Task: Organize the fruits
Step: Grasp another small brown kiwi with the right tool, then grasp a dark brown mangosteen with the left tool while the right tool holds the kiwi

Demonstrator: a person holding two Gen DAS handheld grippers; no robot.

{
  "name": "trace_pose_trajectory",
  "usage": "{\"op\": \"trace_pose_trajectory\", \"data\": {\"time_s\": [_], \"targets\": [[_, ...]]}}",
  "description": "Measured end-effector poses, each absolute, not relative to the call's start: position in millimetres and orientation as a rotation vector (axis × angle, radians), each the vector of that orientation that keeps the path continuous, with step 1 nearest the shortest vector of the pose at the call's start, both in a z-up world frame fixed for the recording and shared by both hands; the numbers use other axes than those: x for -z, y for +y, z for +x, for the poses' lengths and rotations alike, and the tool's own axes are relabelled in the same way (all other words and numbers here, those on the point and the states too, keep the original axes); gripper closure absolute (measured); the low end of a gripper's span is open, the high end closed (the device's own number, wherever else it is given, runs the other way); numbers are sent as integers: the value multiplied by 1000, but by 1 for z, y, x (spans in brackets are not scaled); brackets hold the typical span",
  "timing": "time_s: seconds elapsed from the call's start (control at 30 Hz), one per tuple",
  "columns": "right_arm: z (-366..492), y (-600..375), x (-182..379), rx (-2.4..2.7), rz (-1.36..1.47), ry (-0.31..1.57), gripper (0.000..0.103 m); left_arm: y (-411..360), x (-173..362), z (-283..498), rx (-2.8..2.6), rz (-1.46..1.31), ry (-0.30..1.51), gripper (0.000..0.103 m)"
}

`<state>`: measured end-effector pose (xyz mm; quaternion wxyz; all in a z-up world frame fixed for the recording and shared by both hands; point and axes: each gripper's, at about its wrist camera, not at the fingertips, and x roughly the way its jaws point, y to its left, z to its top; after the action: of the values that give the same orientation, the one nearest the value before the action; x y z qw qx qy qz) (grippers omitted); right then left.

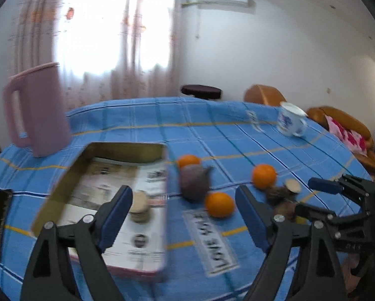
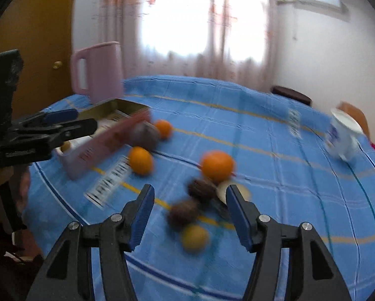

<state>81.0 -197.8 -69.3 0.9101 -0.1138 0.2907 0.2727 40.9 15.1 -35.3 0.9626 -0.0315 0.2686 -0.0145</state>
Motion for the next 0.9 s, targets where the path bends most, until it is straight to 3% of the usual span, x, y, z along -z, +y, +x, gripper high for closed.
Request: {"op": "trace_pose_trajectory", "data": {"time_s": [0.3, 0.4, 0.47, 0.53, 0.9], "targets": [[88, -201, 88, -634, -236, 678, 45, -38, 45, 49, 133, 22, 594, 16], [90, -196, 94, -640, -255, 711, 65, -45, 47, 50, 142, 34, 607, 16], [94, -194, 97, -648, -255, 741, 66, -51, 49, 52, 154, 41, 615, 16], [92, -196, 96, -660, -249, 733, 75, -58, 51, 54, 166, 53, 620, 16], [89, -240, 89, -511, -184, 641, 75, -85, 56, 63, 243, 79, 663, 17]]}}
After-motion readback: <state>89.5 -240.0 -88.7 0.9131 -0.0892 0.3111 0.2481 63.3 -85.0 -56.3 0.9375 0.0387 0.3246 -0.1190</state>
